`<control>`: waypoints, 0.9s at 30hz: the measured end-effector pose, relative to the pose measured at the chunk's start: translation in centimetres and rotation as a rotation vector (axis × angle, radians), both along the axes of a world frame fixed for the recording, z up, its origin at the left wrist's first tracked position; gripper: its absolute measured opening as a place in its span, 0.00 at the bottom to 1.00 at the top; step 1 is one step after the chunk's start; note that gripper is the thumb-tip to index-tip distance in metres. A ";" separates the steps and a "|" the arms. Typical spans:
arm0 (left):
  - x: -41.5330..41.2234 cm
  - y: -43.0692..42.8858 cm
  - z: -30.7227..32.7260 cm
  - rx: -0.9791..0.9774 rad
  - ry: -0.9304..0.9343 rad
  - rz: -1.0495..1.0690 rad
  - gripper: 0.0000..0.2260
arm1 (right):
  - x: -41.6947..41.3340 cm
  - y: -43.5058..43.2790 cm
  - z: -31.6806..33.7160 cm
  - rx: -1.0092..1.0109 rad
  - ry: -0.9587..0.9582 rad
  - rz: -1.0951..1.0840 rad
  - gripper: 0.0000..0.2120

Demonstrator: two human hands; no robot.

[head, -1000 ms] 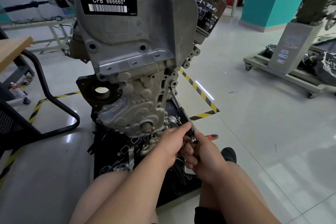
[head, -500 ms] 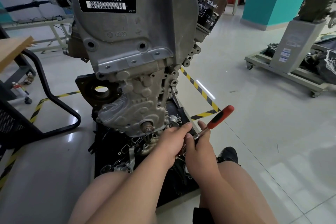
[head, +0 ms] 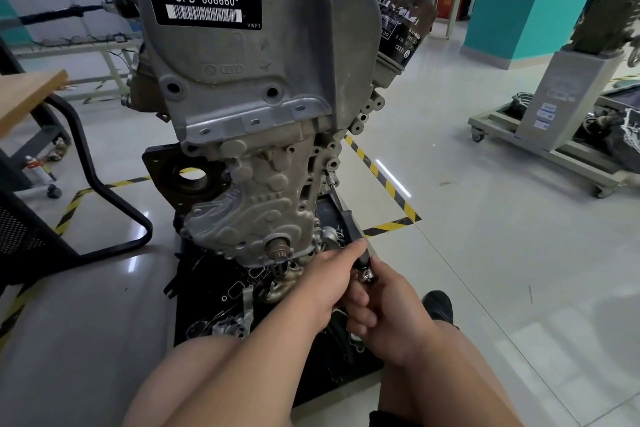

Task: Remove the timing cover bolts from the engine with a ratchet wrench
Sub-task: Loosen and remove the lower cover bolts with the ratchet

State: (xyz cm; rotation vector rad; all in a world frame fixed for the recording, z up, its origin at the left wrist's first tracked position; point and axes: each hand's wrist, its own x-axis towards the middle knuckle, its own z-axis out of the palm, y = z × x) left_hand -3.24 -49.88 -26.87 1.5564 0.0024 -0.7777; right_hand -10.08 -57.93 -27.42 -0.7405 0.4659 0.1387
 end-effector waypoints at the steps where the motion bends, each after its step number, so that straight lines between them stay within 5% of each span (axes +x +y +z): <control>1: 0.0 0.0 -0.1 0.002 -0.014 0.010 0.16 | 0.0 0.0 0.0 0.021 -0.002 0.016 0.22; 10: 0.2 0.2 -0.6 -0.035 -0.032 0.009 0.17 | 0.1 0.6 -0.9 -0.258 0.013 -0.037 0.28; 14: 0.3 0.0 -0.9 -0.022 -0.098 0.069 0.14 | -0.2 1.1 -1.2 -0.674 0.042 -0.109 0.10; 17: 0.3 -0.2 -0.9 0.005 -0.120 0.094 0.12 | -0.5 1.5 -1.5 -0.989 0.017 -0.126 0.24; 20: 0.4 -0.1 -1.0 0.032 -0.128 0.095 0.12 | -0.6 2.1 -1.4 -1.202 0.006 -0.094 0.28; 27: 0.4 0.1 -0.9 0.054 -0.111 0.085 0.15 | -0.5 2.2 -1.5 -1.135 -0.032 -0.127 0.27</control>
